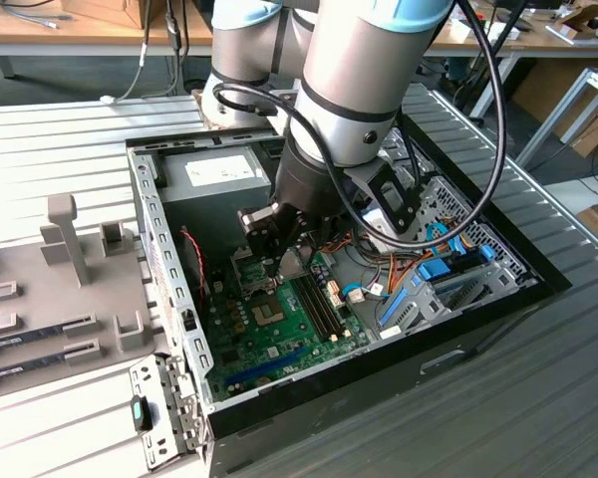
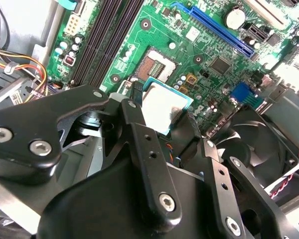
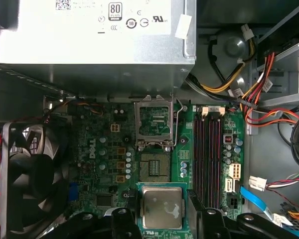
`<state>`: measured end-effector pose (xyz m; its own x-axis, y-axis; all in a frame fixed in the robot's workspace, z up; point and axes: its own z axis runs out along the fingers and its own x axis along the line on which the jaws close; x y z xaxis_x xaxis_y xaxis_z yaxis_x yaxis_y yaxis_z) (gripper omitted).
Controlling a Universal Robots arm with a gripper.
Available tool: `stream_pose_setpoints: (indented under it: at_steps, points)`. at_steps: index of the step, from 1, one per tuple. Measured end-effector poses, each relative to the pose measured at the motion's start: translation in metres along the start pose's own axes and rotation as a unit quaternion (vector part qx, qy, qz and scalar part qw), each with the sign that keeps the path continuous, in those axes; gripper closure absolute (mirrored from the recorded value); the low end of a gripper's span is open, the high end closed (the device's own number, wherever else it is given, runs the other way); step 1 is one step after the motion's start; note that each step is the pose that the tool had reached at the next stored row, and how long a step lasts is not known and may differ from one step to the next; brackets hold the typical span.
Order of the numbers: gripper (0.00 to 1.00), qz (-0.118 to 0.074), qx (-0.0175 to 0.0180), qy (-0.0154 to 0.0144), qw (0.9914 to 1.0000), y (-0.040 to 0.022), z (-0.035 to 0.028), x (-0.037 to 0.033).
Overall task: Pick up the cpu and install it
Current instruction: 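Pick up the cpu and move it towards the insertion slot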
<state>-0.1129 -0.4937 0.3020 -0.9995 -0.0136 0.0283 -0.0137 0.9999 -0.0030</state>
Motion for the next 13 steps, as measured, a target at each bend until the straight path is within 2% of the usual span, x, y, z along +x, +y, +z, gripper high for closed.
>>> stream_pose_setpoints:
  at_steps: [13]
  points:
    - [0.53, 0.000, 0.0000, 0.0000, 1.00000, -0.0027, 0.0054, -0.0001]
